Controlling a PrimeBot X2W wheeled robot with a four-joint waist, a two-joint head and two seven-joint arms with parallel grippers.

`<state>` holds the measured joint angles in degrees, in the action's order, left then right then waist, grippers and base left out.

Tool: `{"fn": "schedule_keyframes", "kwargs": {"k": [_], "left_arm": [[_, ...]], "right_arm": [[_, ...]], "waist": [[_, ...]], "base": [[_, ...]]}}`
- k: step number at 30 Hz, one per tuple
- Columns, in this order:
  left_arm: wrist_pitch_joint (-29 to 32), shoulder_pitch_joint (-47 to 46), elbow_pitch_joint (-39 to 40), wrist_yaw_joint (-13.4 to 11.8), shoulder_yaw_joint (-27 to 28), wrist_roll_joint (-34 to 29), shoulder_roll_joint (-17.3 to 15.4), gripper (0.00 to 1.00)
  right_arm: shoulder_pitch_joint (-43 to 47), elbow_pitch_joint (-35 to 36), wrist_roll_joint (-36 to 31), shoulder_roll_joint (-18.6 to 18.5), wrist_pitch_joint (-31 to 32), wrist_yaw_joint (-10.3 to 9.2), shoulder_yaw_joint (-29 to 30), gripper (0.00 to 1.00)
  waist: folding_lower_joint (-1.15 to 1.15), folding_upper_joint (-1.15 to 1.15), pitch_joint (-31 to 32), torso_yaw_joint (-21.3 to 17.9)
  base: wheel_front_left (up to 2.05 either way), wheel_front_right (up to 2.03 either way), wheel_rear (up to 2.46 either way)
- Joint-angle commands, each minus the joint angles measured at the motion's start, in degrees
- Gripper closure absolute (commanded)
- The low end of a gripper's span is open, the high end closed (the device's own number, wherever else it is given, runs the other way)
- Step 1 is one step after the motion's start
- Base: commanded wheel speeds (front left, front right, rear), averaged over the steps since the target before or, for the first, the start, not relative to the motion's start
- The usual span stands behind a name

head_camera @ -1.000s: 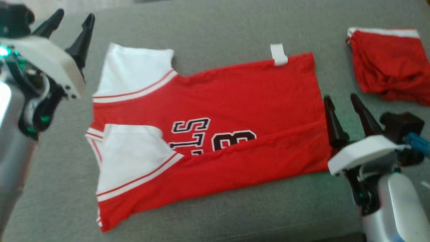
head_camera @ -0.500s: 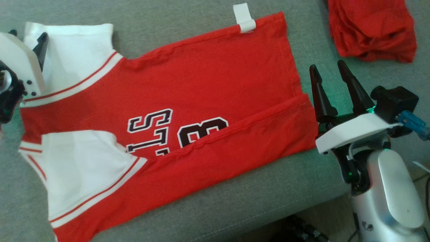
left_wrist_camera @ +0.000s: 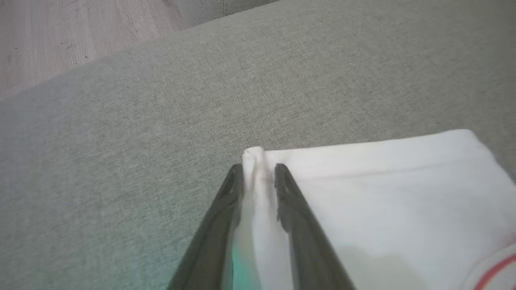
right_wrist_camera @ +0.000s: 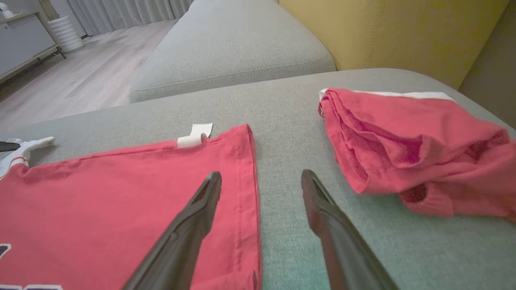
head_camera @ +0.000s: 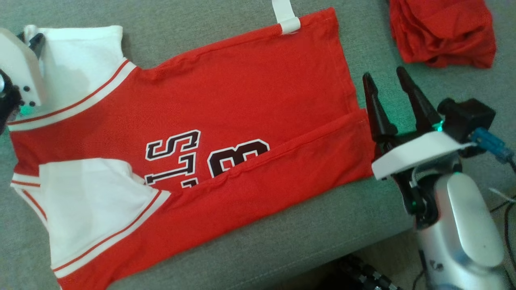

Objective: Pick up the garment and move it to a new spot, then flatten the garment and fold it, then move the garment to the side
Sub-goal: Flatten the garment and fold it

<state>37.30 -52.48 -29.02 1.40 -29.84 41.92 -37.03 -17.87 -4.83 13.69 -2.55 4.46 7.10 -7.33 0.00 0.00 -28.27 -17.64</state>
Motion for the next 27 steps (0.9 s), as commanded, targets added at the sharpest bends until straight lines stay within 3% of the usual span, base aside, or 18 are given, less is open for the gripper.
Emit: {"fn": "schedule_keyframes", "kwargs": {"k": [1,2,8,15,19,27], "left_arm": [[0.39,-0.76,1.05,0.04,1.27,0.21,-2.55,0.84],[0.01,-0.82,1.33,0.19,1.18,0.18,-2.30,1.00],[-5.12,-1.37,2.37,0.72,0.98,-0.66,-0.24,1.00],[-12.57,-1.83,4.52,1.81,0.64,-1.33,3.37,1.00],[-15.00,-2.10,6.54,2.62,-0.36,-1.72,5.25,1.00],[-17.09,-2.43,9.23,3.14,-1.68,-1.92,7.68,1.00]], "right_arm": [[-2.31,1.66,-0.08,-0.32,-0.30,0.39,-1.33,0.00],[-2.73,1.53,-0.28,-0.32,-0.07,0.39,-1.24,0.00],[-6.82,-0.69,-2.52,-0.32,2.75,0.39,0.00,0.00],[-14.34,-8.39,-7.67,-0.62,10.83,0.39,3.32,0.00],[-18.96,-13.97,-9.13,-2.52,14.16,0.39,4.64,0.00],[-24.95,-22.41,-7.32,-8.22,20.36,0.39,1.83,0.00]], "waist": [[0.00,0.00,0.11,0.34],[0.00,0.00,0.21,0.59],[0.00,0.00,2.08,3.22],[0.00,0.00,4.76,8.44],[0.00,0.00,4.81,11.72],[0.00,0.00,3.61,15.48]], "base": [[0.00,0.00,0.00],[0.00,0.00,0.00],[0.00,0.00,0.00],[0.00,0.00,0.00],[0.00,0.00,0.00],[0.00,0.00,0.00]]}}
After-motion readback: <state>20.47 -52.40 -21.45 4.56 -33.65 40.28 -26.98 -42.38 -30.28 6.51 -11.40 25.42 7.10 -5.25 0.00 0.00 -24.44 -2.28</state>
